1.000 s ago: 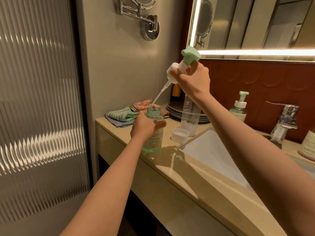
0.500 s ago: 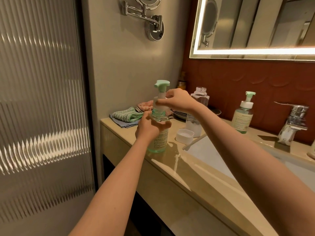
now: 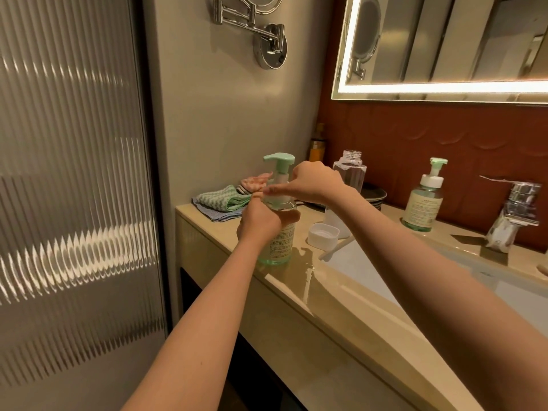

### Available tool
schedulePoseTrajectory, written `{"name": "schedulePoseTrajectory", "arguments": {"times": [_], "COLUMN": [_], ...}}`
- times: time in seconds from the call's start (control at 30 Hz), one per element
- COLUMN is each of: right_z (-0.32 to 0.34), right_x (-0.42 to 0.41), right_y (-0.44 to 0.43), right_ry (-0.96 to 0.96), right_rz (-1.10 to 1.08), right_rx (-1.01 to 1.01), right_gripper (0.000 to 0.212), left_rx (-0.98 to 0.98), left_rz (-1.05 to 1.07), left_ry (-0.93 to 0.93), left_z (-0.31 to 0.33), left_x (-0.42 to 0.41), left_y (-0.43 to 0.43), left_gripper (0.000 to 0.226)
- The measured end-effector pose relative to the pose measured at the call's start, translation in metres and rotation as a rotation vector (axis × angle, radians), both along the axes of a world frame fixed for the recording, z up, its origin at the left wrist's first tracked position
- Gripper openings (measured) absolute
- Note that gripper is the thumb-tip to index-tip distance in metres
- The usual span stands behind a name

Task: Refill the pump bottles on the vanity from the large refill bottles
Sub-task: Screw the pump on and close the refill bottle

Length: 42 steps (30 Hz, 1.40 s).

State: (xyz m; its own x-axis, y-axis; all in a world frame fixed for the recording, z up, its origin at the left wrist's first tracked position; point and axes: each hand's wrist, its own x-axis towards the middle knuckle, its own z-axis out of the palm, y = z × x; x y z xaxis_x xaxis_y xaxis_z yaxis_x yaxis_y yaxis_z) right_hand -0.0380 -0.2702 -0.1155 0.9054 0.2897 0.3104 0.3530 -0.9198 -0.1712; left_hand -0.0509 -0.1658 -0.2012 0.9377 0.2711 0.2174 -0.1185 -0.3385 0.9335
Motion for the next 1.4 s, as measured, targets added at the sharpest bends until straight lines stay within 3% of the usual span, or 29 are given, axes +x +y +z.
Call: {"name": "schedulePoseTrajectory", "arguments": {"times": [0.1, 0.23, 0.3, 0.43, 0.53, 0.6, 0.7, 0.77, 0.9, 1.07, 1.27, 1.4], "right_z": [-0.002, -0.002, -0.001, -0.005, -0.01, -0.016, -0.019, -0.021, -0.024, -0.026, -0.032, -0.032], "right_x": [-0.005, -0.011, -0.011, -0.008, -0.007, -0.009, -0.014, -0.012, -0.01, -0.007, -0.007, -0.009], "right_y": [0.004, 0.002, -0.003, -0.01, -0.009, -0.008, -0.01, -0.013, -0.014, -0.016, -0.009, -0.007], "right_ry": [-0.047, 0.364, 0.433, 0.243, 0.028, 0.068, 0.332, 0.282, 0.047, 0.098, 0.197, 0.046], "right_rz": [0.012, 0.315, 0.312, 0.26, 0.148, 0.217, 0.323, 0.323, 0.224, 0.158, 0.297, 0.271], "right_rx": [-0.048, 0.491, 0.532, 0.458, 0.32, 0.359, 0.56, 0.546, 0.507, 0.6, 0.776, 0.669], "right_gripper": [0.063, 0.047, 0.043, 0.037, 0.049, 0.045, 0.044, 0.048, 0.033, 0.029, 0.057, 0.052], "left_rx": [0.016, 0.035, 0.005, 0.019, 0.02, 0.026, 0.055, 0.053, 0.053, 0.037, 0.066, 0.049], "left_rz": [0.0, 0.007, -0.002, 0.024, 0.013, 0.005, 0.019, 0.024, 0.01, 0.004, 0.013, 0.01], "left_ry": [-0.023, -0.011, -0.007, 0.012, -0.006, -0.014, -0.021, -0.022, -0.038, -0.019, -0.031, -0.018], "left_z": [0.0, -0.001, 0.0, 0.001, -0.001, -0.002, 0.0, 0.001, 0.001, 0.001, 0.0, 0.0], "left_x": [-0.002, 0.0, 0.001, 0.001, 0.001, 0.001, 0.0, 0.0, -0.004, -0.003, 0.0, 0.0], "left_y": [-0.001, 0.0, 0.0, -0.001, -0.001, 0.0, -0.001, -0.001, -0.001, -0.001, 0.0, 0.0], "left_gripper": [0.074, 0.066, 0.065, 0.058, 0.066, 0.068, 0.07, 0.071, 0.064, 0.062, 0.06, 0.064]}}
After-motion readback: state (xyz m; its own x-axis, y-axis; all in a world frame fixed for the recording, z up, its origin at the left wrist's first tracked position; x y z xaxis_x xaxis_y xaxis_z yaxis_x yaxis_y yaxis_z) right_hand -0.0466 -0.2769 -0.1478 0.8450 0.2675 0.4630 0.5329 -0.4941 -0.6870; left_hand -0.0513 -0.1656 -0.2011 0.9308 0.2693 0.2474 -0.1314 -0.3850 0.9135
